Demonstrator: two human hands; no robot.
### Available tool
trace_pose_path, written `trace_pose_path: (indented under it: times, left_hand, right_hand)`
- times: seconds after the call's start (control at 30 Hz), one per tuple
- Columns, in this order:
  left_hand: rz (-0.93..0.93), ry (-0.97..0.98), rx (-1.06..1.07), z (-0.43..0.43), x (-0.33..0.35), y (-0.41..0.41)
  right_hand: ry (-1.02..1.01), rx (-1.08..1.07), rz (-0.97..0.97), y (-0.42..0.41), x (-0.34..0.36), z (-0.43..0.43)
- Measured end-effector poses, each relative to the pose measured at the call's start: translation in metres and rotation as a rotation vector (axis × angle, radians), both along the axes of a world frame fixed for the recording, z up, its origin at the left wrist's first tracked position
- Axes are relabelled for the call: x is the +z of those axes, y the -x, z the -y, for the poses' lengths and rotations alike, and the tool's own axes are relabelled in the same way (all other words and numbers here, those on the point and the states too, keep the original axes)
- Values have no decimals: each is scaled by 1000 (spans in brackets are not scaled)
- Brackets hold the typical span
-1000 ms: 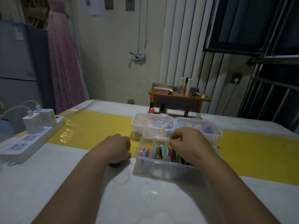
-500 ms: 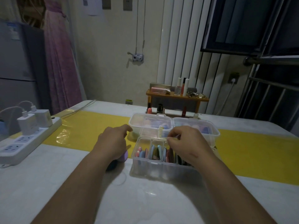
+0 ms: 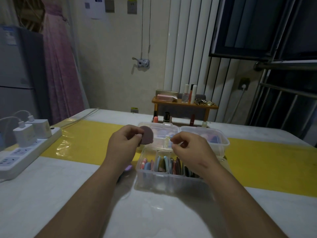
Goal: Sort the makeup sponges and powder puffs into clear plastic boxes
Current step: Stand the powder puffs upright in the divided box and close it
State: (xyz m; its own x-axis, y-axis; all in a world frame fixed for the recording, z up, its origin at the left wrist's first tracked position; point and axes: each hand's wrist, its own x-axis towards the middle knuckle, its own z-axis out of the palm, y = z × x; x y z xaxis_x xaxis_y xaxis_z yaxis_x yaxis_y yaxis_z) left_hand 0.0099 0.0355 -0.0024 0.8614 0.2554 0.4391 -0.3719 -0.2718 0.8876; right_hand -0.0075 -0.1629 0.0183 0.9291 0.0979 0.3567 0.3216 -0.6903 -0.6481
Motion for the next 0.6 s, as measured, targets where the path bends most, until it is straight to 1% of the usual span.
trace_pose_path:
  times: [0.03,0.2,0.27,0.33,0.43,0.5,0.57,0.6]
  left_hand:
    - [-10,35,-47,2,0,1]
    - [-45,25,-195,9,2,5]
    - [-80,-1,-231,10,2,7]
    - [-79,-76,-250,12,2,9]
    - [-72,-181,-212,13,1,10]
    - [-76,-223,-115,12,-1,8]
    - [-120,-299,-19,9,-5,5]
    - [-164,-307,-5,8,-7,3]
  right_hand:
    - [-25,25,-5,1,1,-1]
    - [-85,172,-57,6,3,-3]
    - [-60,169,-37,6,2,-5]
    - [-41,138,-3,5,3,-4]
    - [-57,95,11,5,8,0]
    - [-52,55,7,6,12,5]
    - [-23,2,8,6,17,11]
    - [-2,-37,10,7,19,14]
